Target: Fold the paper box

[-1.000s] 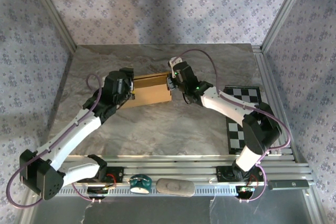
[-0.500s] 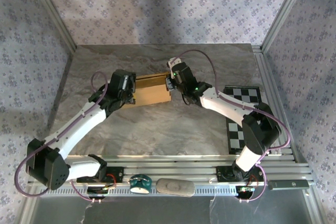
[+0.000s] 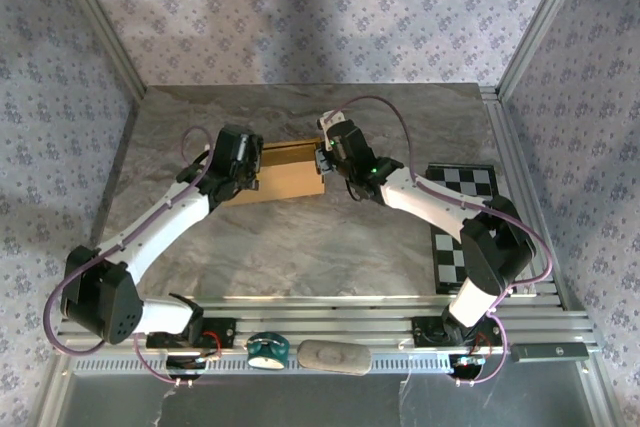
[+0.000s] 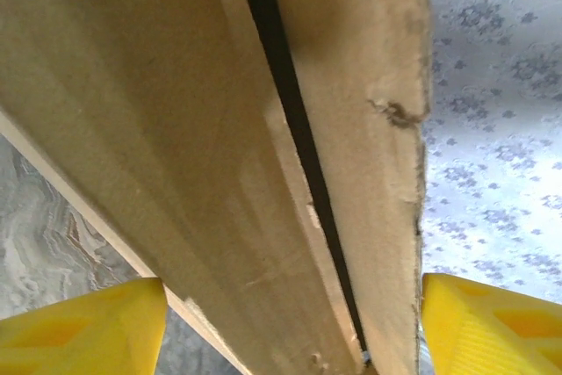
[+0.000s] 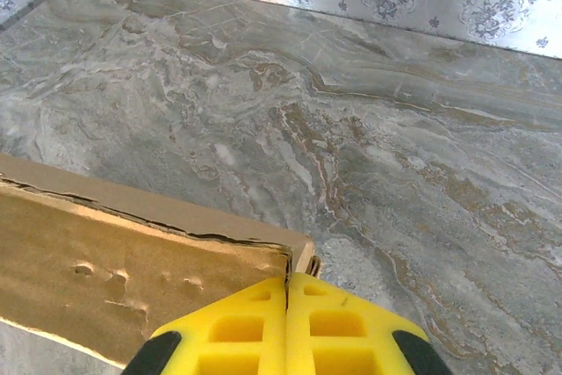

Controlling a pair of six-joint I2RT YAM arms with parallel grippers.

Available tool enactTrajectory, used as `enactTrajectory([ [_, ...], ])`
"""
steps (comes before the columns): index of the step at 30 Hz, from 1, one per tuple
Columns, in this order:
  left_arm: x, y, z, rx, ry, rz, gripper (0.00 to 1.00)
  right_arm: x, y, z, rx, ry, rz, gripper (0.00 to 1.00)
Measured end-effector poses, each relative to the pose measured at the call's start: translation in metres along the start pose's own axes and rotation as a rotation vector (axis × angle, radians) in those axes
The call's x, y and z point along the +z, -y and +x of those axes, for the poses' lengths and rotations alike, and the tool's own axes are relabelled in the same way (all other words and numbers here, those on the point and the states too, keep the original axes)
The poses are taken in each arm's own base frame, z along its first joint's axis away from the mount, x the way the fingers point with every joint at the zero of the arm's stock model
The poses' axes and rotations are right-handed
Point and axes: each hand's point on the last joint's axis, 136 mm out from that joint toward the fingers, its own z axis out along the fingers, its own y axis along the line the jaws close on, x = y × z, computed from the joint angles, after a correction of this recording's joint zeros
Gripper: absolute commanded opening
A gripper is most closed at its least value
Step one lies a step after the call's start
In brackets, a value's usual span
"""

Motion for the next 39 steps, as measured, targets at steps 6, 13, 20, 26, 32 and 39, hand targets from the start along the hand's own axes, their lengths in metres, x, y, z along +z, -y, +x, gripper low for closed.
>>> enactTrajectory([
  [6, 0.002, -0.004, 0.000, 0.016, -0.002, -0.006, 0.59, 0.000, -0.002, 0.002, -0.009, -0.005, -0.006, 0.00],
  [13, 0.003, -0.008, 0.002, 0.023, -0.004, -0.014, 0.51, -0.004, -0.004, 0.011, -0.021, -0.017, -0.021, 0.02],
  [20, 0.000, -0.010, 0.002, 0.026, -0.007, -0.016, 0.51, -0.008, -0.007, 0.018, -0.025, -0.050, -0.041, 0.24],
  [26, -0.001, -0.010, 0.003, 0.029, -0.006, -0.016, 0.51, -0.017, -0.009, 0.027, 0.008, -0.108, -0.077, 0.49],
  [32, -0.001, -0.010, 0.004, 0.032, -0.002, -0.016, 0.50, -0.039, -0.012, 0.011, 0.098, -0.114, -0.136, 0.63],
  [39, -0.003, -0.011, 0.004, 0.034, -0.004, -0.016, 0.50, -0.052, 0.014, -0.026, 0.405, -0.121, -0.133, 0.68],
])
